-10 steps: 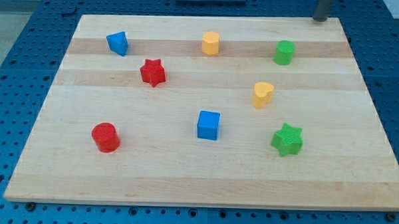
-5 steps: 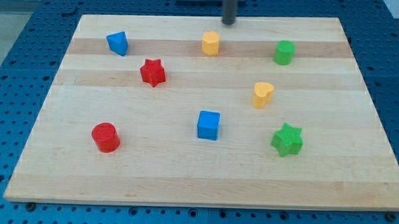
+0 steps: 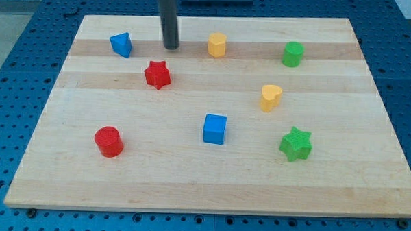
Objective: Point your arm close to the blue triangle
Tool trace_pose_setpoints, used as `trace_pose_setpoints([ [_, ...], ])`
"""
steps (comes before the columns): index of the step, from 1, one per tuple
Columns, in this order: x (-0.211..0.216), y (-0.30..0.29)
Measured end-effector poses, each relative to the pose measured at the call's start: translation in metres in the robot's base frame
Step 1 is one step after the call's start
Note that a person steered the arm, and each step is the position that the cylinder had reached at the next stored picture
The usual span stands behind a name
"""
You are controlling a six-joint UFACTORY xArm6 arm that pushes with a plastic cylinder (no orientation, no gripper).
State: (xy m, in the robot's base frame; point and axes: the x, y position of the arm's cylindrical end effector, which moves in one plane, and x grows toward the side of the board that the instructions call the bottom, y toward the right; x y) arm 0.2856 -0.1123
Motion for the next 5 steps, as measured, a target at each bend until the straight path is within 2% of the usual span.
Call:
trace_pose_setpoints([
  [3, 0.037, -0.053],
  [5, 0.023, -0.112],
])
